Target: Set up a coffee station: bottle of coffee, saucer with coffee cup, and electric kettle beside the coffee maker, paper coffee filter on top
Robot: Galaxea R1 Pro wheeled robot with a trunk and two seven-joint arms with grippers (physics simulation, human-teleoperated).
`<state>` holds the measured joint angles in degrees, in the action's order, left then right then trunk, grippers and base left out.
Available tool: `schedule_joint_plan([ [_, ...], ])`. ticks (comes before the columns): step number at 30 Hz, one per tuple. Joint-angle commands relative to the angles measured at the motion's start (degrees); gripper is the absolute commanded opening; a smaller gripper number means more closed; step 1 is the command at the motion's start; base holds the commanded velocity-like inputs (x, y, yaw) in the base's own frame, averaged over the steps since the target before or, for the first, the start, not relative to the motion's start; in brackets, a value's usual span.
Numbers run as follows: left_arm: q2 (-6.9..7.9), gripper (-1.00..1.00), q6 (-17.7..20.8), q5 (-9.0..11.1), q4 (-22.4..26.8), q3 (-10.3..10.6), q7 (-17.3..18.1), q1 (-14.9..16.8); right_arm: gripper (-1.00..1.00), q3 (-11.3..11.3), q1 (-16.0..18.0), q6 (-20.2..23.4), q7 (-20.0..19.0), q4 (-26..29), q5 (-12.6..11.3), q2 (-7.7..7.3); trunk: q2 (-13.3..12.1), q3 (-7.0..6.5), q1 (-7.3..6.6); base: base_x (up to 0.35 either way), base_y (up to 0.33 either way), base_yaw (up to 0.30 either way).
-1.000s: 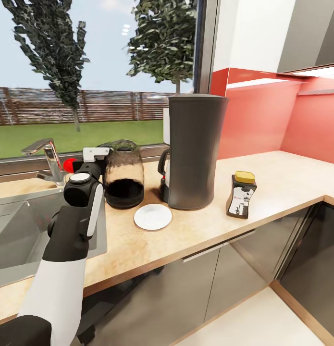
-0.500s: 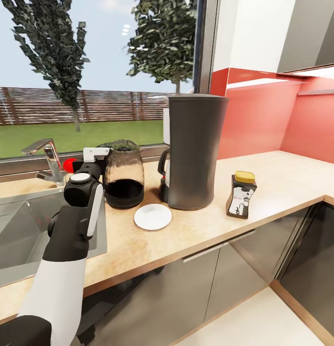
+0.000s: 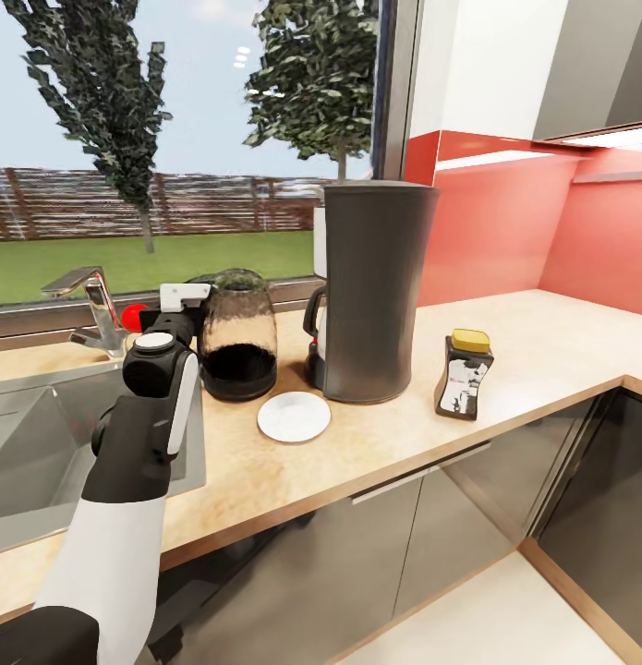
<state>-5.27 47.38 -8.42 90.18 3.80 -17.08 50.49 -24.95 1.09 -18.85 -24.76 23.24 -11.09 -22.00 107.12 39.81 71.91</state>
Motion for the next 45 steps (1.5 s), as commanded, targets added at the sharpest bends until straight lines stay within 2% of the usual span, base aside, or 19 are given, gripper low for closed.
schedule_joint_plan([
  [1,0.00,-1.00,0.3,-0.4,0.0,0.1,0.0,0.0,1.00,-0.4,0.1,-0.1,-0.1,0.0,-0.6,-0.06,0.0,0.06,-0.01,0.000,0.000,0.000],
  [4,0.00,-1.00,0.3,-0.4,0.0,0.1,0.0,0.0,1.00,-0.4,0.1,-0.1,-0.1,0.0,-0.6,-0.06,0.0,0.06,-0.01,0.000,0.000,0.000],
  [5,0.00,1.00,0.3,-0.4,0.0,0.1,0.0,0.0,1.00,-0.4,0.1,-0.1,-0.1,0.0,-0.6,-0.06,0.0,0.06,-0.01,0.000,0.000,0.000],
  [36,0.07,1.00,0.3,-0.4,0.1,0.1,0.0,0.0,1.00,-0.4,0.1,-0.1,-0.2,0.0,-0.6,-0.06,0.0,0.06,-0.01,-0.001,0.000,0.000],
  [45,0.08,1.00,0.3,-0.4,0.2,0.1,0.0,0.0,1.00,-0.4,0.1,-0.1,-0.2,0.0,-0.6,-0.06,0.0,0.06,-0.01,-0.105,0.000,0.000],
])
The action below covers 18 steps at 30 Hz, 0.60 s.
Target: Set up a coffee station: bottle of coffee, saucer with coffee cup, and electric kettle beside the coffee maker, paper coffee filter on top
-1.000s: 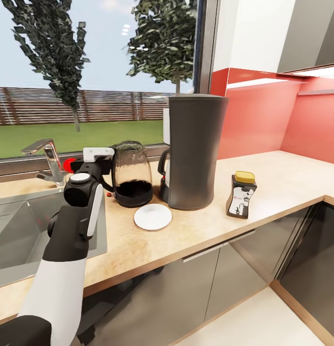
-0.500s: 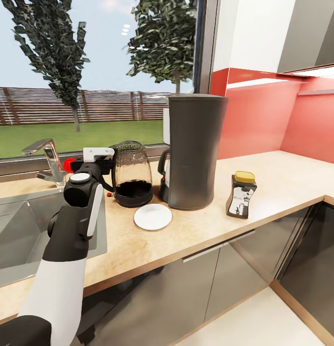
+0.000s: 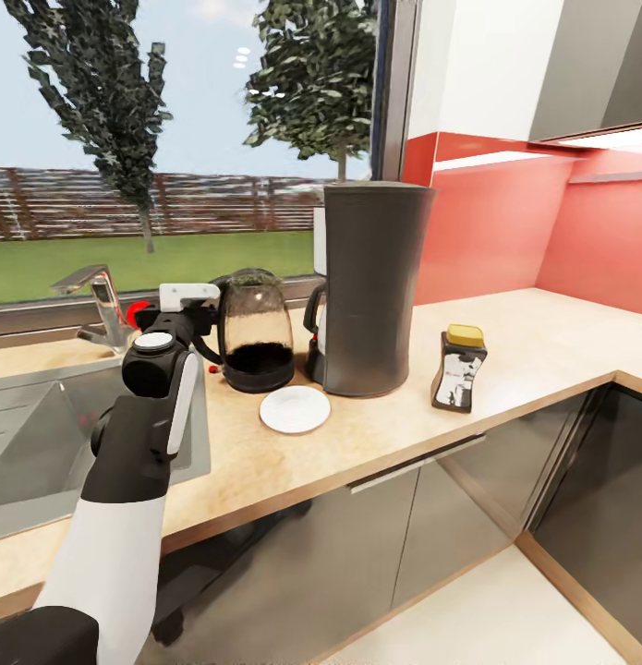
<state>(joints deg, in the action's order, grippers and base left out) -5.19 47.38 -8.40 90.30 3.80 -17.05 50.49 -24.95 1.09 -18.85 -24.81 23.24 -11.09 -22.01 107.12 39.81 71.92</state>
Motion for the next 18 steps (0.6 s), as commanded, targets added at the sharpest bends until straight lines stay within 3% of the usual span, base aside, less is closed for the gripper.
schedule_joint_plan([
  [1,0.00,1.00,0.3,-0.4,0.0,0.1,0.0,0.0,1.00,-0.4,0.1,-0.1,-0.1,0.0,-0.6,-0.06,0.0,0.06,-0.01,-0.043,0.000,0.000],
  [10,0.00,1.00,0.3,-0.4,0.0,0.1,0.0,0.0,1.00,-0.4,0.1,-0.1,-0.1,0.0,-0.6,-0.06,0.0,0.06,-0.01,-0.136,0.000,0.000],
  [18,0.00,1.00,0.3,-0.3,0.1,0.1,0.0,0.0,1.00,-0.4,0.1,-0.2,-0.1,0.0,-0.6,-0.06,0.0,0.06,-0.01,-0.229,0.000,0.000],
])
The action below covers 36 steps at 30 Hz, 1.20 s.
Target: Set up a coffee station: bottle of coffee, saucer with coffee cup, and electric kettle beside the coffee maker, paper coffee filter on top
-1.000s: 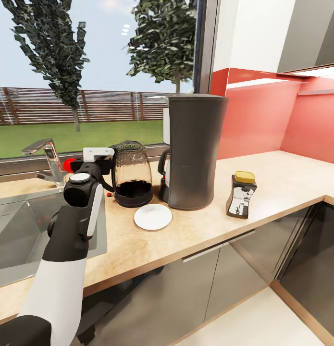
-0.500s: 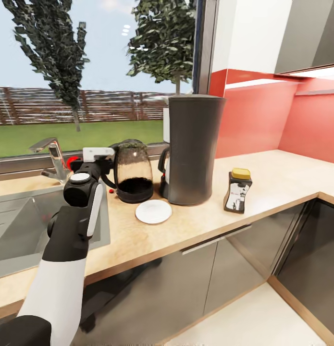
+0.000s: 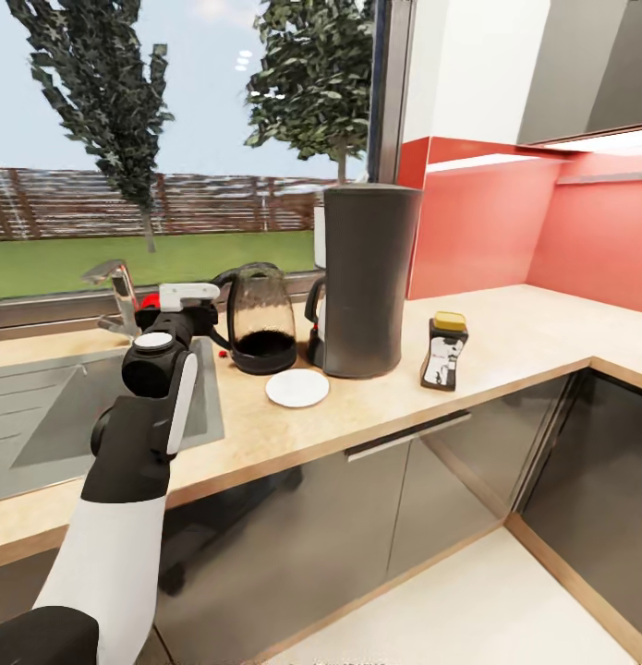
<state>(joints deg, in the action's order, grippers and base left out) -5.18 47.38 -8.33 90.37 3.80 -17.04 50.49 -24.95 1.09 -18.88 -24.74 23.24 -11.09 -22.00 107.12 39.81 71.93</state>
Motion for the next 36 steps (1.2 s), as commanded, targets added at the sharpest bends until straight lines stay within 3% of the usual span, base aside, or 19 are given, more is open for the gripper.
schedule_joint_plan([
  [1,-0.02,1.00,0.3,-0.4,0.0,0.1,0.0,0.0,1.00,-0.4,0.1,-0.2,-0.1,0.0,-0.6,-0.06,0.0,0.06,-0.02,-0.077,0.000,0.000],
  [14,-0.23,1.00,0.4,-0.2,0.2,0.0,0.3,0.0,1.00,-0.4,0.1,-0.1,-0.3,0.0,-0.6,-0.06,0.0,0.06,-0.02,-0.147,0.000,0.000],
  [21,-2.16,1.00,0.4,0.0,0.3,-0.1,0.5,0.0,1.00,-0.4,0.1,-0.1,-0.3,0.0,-0.7,-0.06,0.0,0.06,-0.02,-0.014,0.000,0.000],
  [22,-2.50,1.00,0.4,1.2,0.3,-0.1,1.3,0.0,1.00,-0.4,0.1,-0.1,-0.3,0.0,-0.7,-0.06,0.0,0.06,-0.02,-0.002,0.000,0.000],
  [23,-2.80,1.00,0.4,19.3,0.3,-0.5,8.5,0.0,1.00,-0.4,0.1,-0.1,-0.3,0.0,-0.7,-0.06,0.0,0.06,-0.02,-0.070,0.000,0.000],
  [25,-2.81,1.00,0.4,22.5,0.3,-0.6,9.3,0.0,1.00,-0.4,0.1,-0.1,-0.3,0.0,-0.7,-0.06,0.0,0.06,-0.02,-0.159,0.000,0.000],
  [29,-2.81,1.00,0.4,25.4,0.3,-0.6,10.0,0.0,1.00,-0.4,0.1,-0.1,-0.3,0.0,-0.7,-0.06,0.0,0.06,-0.02,-0.237,0.000,0.000],
  [33,-2.81,1.00,0.4,26.2,0.3,-0.7,10.9,0.0,1.00,-0.4,0.1,-0.1,-0.3,0.0,-0.7,-0.06,0.0,0.06,-0.02,-0.115,0.000,0.000],
  [36,-2.76,1.00,0.5,26.4,0.3,-0.8,14.1,0.0,1.00,-0.5,0.1,-0.1,-0.3,0.0,-0.6,-0.06,0.0,0.06,-0.02,-0.145,0.000,0.000],
])
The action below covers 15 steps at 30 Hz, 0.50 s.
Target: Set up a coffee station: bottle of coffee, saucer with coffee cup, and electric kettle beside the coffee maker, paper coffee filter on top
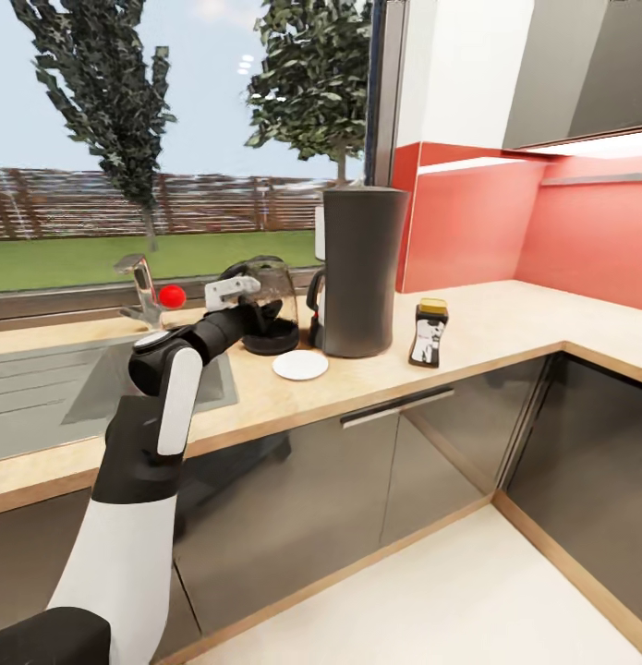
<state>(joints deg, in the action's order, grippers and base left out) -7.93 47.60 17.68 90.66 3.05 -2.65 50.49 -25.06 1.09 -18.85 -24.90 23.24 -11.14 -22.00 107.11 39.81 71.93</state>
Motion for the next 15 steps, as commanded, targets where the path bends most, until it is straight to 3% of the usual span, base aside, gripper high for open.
schedule_joint_plan([
  [1,0.01,1.00,0.3,0.4,0.0,0.0,0.3,0.0,1.00,-0.4,0.1,-0.1,-0.1,0.0,-0.6,-0.06,0.0,0.06,-0.03,-0.212,0.000,0.000],
  [10,0.10,1.00,2.0,0.5,0.0,-0.1,3.1,0.0,1.00,-0.4,0.1,-0.1,-0.1,0.0,-0.6,-0.06,0.0,0.06,-0.03,-0.172,0.000,0.000],
  [15,0.14,1.00,2.2,0.5,0.0,-0.1,8.7,0.0,1.00,-0.3,0.1,-0.1,-0.1,0.0,-0.6,-0.06,0.0,0.06,-0.03,-0.031,0.000,0.000],
])
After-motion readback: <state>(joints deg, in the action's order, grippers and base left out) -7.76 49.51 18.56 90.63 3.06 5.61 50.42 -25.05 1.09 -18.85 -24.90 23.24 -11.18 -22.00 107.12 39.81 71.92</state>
